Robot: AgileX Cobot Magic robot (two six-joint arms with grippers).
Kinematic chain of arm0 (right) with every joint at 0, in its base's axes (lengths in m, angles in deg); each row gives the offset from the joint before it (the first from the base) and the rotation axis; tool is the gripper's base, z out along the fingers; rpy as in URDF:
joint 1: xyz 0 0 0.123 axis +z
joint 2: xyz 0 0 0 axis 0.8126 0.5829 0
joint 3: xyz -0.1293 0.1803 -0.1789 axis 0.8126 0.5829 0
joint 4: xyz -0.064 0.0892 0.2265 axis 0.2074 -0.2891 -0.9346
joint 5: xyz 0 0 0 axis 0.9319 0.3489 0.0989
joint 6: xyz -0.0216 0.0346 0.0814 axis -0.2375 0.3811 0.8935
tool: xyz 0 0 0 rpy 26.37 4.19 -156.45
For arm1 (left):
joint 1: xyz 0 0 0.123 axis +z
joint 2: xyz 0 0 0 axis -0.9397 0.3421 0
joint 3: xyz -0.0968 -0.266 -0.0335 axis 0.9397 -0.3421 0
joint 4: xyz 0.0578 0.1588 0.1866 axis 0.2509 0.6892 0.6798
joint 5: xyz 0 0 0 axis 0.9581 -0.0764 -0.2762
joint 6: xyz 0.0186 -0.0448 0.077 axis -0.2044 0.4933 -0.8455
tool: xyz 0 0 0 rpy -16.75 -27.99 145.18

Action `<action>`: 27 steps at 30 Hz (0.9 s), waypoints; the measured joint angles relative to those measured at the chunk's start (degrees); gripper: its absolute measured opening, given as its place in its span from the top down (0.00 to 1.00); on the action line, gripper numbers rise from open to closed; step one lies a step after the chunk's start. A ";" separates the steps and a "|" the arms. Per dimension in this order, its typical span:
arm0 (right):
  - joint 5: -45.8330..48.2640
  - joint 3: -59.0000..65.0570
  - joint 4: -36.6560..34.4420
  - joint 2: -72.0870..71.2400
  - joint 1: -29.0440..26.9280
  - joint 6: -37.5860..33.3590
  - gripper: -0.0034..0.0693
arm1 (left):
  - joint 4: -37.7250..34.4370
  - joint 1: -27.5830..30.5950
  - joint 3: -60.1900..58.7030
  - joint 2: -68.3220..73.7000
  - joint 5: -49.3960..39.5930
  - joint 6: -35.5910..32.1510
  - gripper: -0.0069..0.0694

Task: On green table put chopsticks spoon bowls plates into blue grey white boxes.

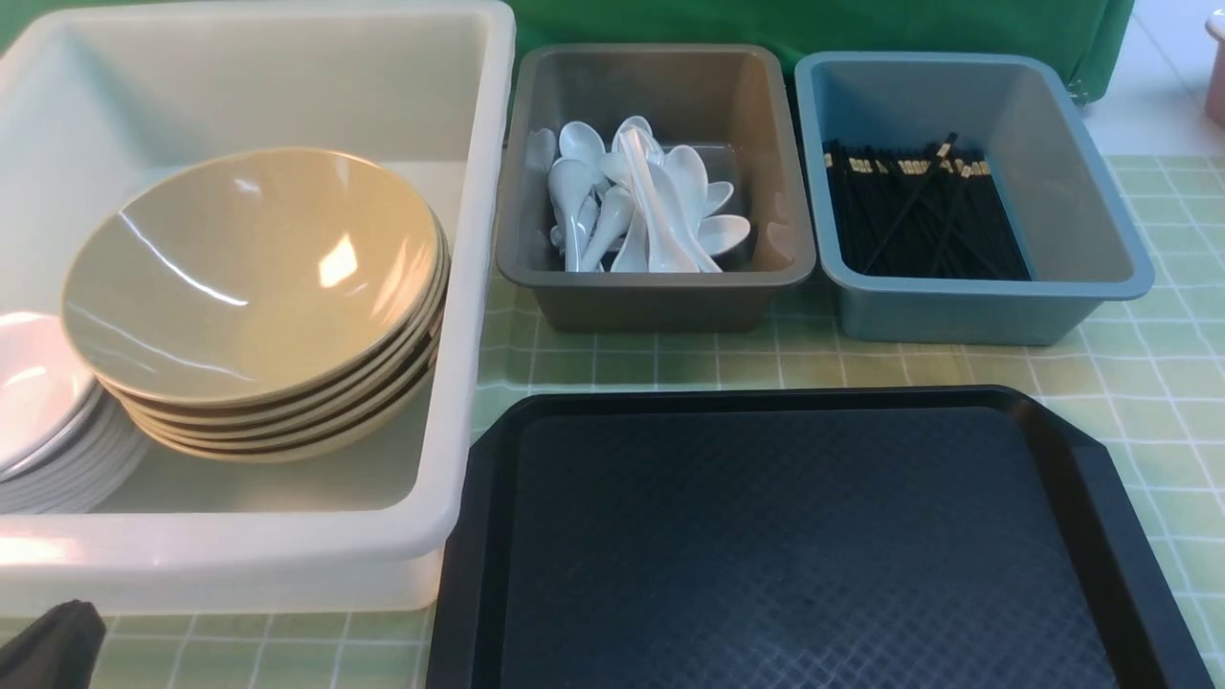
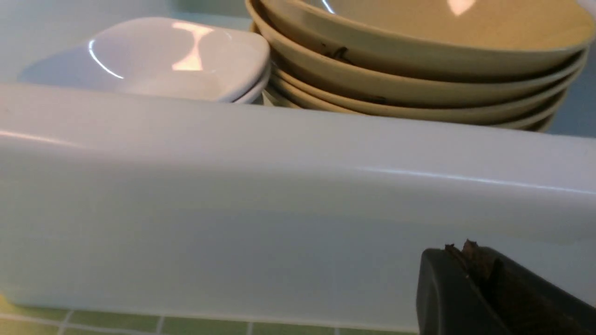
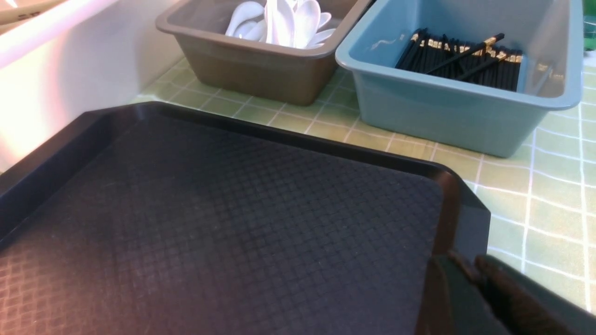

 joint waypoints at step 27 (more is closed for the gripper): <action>0.00 0.00 0.02 0.00 -7.65 0.00 0.81 | 0.00 0.32 -0.11 0.00 0.30 0.00 0.91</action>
